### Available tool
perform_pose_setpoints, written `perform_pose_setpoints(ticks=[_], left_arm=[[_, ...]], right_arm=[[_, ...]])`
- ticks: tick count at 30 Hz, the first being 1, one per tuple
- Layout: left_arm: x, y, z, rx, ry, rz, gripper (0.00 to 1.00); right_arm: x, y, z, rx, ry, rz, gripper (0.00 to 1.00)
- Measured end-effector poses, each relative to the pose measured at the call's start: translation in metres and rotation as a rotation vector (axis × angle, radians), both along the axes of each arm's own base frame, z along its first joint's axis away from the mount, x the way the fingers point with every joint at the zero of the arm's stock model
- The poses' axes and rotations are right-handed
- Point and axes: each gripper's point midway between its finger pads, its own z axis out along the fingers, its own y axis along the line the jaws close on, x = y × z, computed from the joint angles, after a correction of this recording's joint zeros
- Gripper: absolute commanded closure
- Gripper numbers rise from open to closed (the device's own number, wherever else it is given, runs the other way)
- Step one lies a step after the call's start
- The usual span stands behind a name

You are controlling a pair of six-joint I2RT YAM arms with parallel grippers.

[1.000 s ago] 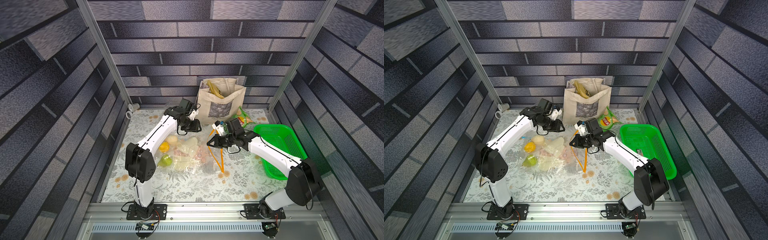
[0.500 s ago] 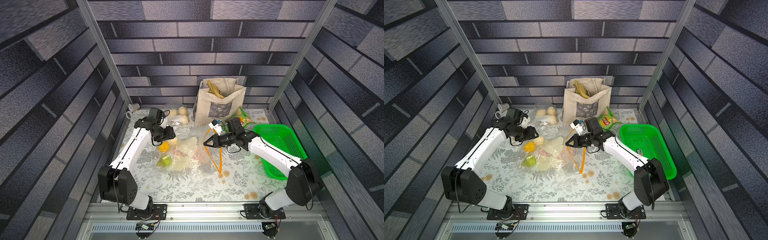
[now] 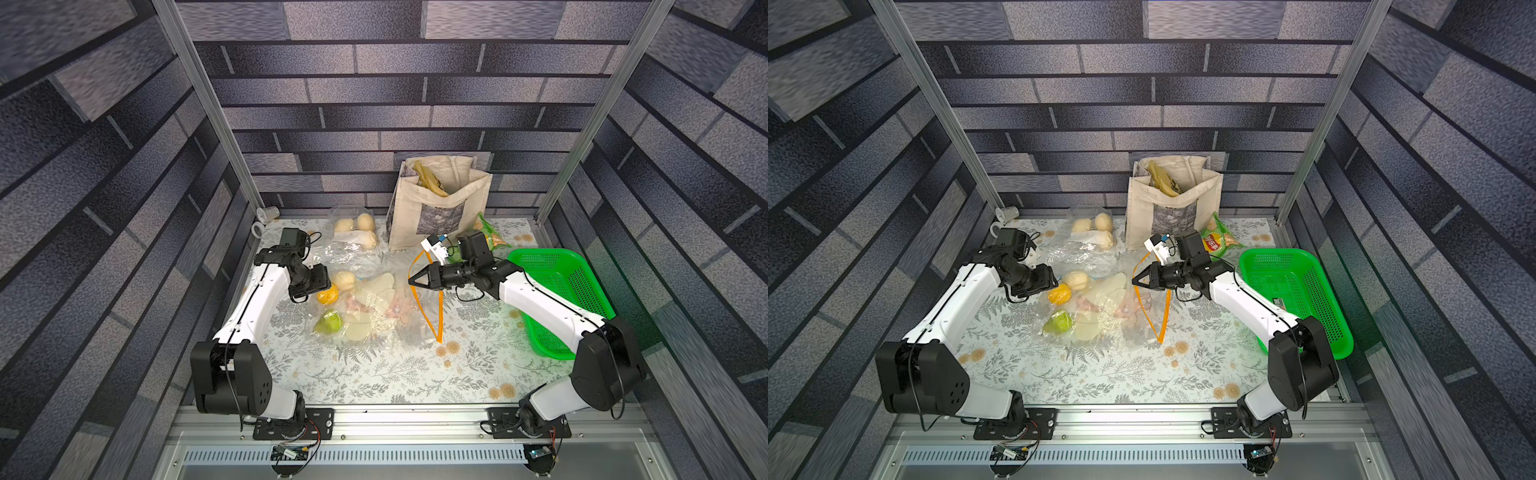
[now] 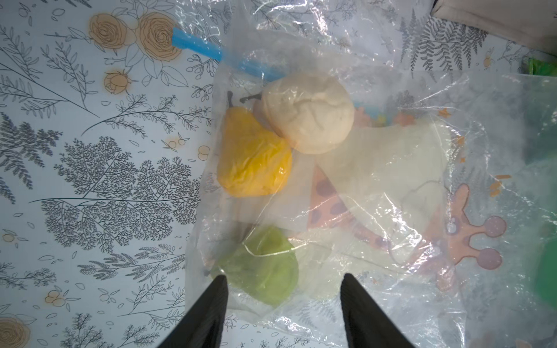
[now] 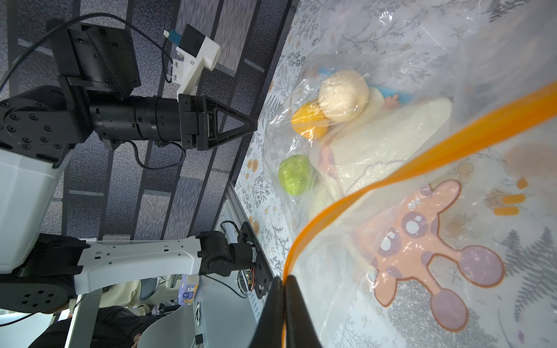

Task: Open the zip-top bag and take out the pear
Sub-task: Adjust the zipper food storage bag at the center of the board.

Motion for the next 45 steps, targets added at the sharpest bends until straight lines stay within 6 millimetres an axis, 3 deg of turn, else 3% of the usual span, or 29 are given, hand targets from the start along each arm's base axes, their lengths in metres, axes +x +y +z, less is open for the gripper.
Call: perform_pose_setpoints(ticks=[7,12,16,19,21,23,28,32,37,41,45], left_arm=[[-0.002,0.004,-0.012,0.014,0.027,-0.006,0.32],[0.005,0.004,-0.029,0.018,0.065,-0.031,0.4],[0.009,0.004,-0.048,0.027,0.112,-0.059,0.58],[0.011,0.004,-0.06,0.031,0.143,-0.077,0.86],[0.011,0.004,-0.065,0.034,0.155,-0.091,1.0],[0.012,0.003,-0.065,0.033,0.151,-0.098,1.0],[0.019,0.001,-0.043,0.028,0.078,-0.101,1.0],[0.029,-0.005,-0.002,0.035,-0.039,-0.117,1.0],[0.04,-0.032,0.05,0.052,-0.178,-0.184,1.0],[0.037,-0.048,0.069,0.05,-0.227,-0.216,1.0],[0.037,-0.044,0.069,0.054,-0.226,-0.204,1.0]], right_arm=[[0.001,0.0,0.001,0.004,0.0,-0.003,0.92],[0.0,0.0,-0.002,0.001,0.005,-0.003,0.91],[-0.001,-0.001,-0.004,-0.002,0.01,-0.003,0.91],[-0.001,-0.001,-0.007,-0.004,0.013,-0.004,0.91],[-0.002,-0.001,-0.009,-0.007,0.017,-0.004,0.91],[-0.002,-0.002,-0.011,-0.012,0.021,-0.007,0.92],[0.004,-0.007,-0.018,-0.041,0.02,-0.045,0.92],[0.011,-0.012,-0.034,-0.099,0.037,-0.09,0.93],[0.019,-0.018,-0.057,-0.171,0.067,-0.138,0.93],[0.023,-0.022,-0.062,-0.201,0.059,-0.164,0.93],[0.023,-0.026,-0.068,-0.23,0.061,-0.178,0.93]])
